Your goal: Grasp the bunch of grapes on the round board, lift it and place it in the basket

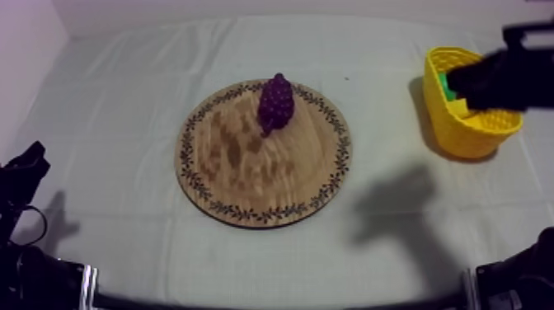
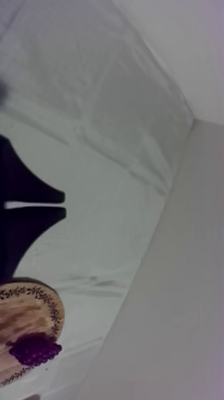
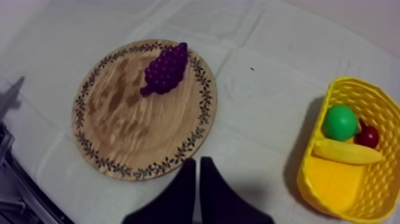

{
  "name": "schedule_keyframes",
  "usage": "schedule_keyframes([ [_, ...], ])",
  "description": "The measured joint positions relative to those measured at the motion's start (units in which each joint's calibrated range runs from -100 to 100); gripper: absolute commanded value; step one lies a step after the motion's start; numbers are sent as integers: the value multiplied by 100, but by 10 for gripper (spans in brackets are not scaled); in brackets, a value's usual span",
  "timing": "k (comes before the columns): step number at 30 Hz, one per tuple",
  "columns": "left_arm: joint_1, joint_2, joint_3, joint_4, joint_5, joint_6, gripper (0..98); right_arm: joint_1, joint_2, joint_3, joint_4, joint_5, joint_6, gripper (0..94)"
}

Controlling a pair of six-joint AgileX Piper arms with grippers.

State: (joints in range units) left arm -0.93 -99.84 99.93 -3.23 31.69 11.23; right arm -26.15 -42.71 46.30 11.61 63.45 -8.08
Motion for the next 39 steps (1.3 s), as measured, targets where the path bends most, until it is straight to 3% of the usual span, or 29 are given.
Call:
schedule_keyframes([
  [8,0,0,0,0,0,0,0,-11,1867,-2256,-128,1297,-409,4],
  [14,0,0,0,0,0,0,0,-58,3198,-3707,-274,1846,-473,4],
  [24,0,0,0,0,0,0,0,-283,5141,-5728,-188,2840,-773,4],
  [35,0,0,0,0,0,0,0,-49,6592,-7161,-453,3349,-1190,11],
  [39,0,0,0,0,0,0,0,-25,6856,-7270,-495,3397,-1275,83],
])
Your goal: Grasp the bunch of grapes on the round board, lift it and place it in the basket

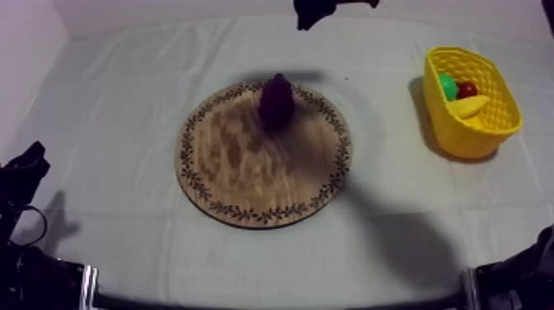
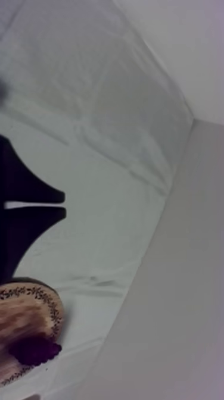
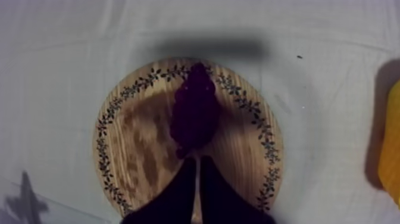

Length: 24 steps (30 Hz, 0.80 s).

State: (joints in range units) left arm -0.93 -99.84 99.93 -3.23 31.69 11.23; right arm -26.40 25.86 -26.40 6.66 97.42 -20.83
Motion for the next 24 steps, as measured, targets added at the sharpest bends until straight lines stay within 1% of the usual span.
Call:
schedule_keyframes([
  [7,0,0,0,0,0,0,0,28,62,21,-222,37,-54,351],
  [13,0,0,0,0,0,0,0,44,34,55,-250,61,-67,517],
  [18,0,0,0,0,0,0,0,38,15,90,-306,59,33,589],
  [24,0,0,0,0,0,0,0,32,203,192,-350,25,29,623],
])
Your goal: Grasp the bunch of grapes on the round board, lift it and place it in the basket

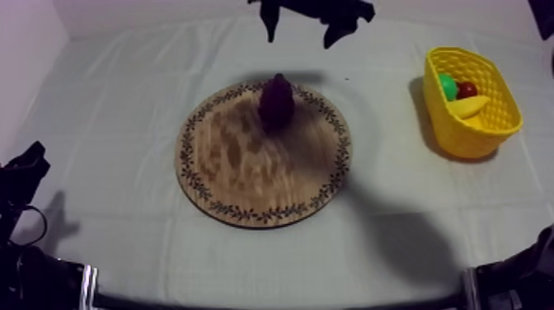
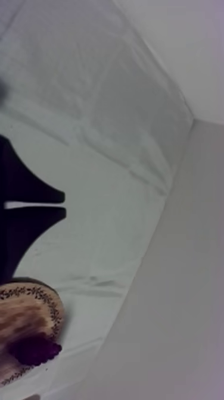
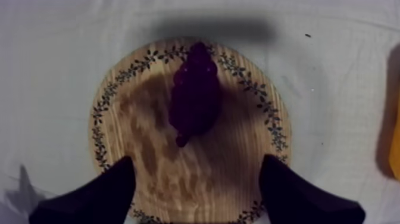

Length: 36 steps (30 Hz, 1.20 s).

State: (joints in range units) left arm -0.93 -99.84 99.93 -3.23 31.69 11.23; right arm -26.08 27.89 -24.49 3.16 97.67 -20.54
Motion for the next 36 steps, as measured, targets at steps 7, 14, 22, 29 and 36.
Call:
schedule_keyframes([
  [7,0,0,0,0,0,0,0,-61,377,188,-68,-29,-13,637],
  [14,0,0,0,0,0,0,0,-123,992,30,-131,-111,-40,656],
  [22,0,0,0,0,0,0,0,-148,1594,-348,-141,-99,-97,681],
  [29,0,0,0,0,0,0,0,-187,2036,-741,-166,-76,-124,682],
  [36,0,0,0,0,0,0,0,-176,2405,-1115,-206,-47,-182,679],
])
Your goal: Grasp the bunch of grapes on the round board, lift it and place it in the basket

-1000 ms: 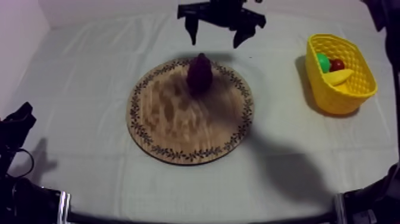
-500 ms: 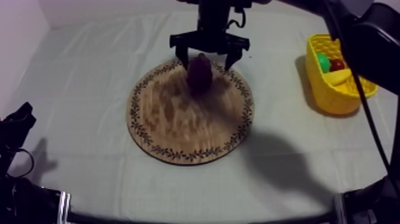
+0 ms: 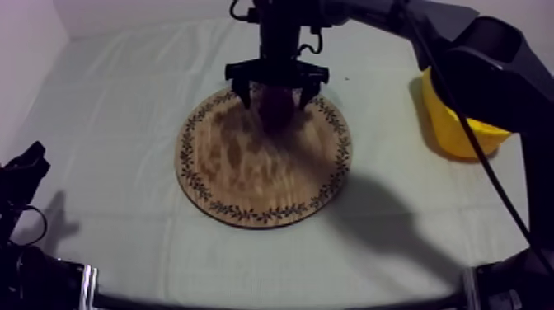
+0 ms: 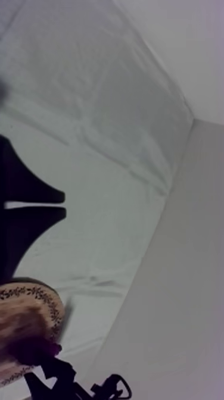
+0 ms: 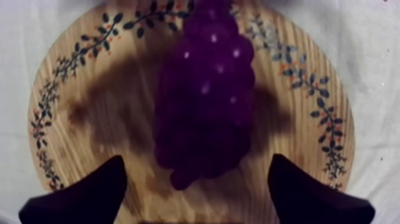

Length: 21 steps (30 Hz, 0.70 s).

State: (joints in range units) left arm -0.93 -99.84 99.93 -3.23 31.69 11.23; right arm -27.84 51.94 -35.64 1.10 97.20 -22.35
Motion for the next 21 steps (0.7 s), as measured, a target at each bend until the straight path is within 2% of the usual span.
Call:
schedule_keyframes([
  [15,0,0,0,0,-1,0,0,72,618,-558,45,16,-63,664],
  [21,0,0,0,0,-1,0,0,104,833,-829,51,6,-8,577],
])
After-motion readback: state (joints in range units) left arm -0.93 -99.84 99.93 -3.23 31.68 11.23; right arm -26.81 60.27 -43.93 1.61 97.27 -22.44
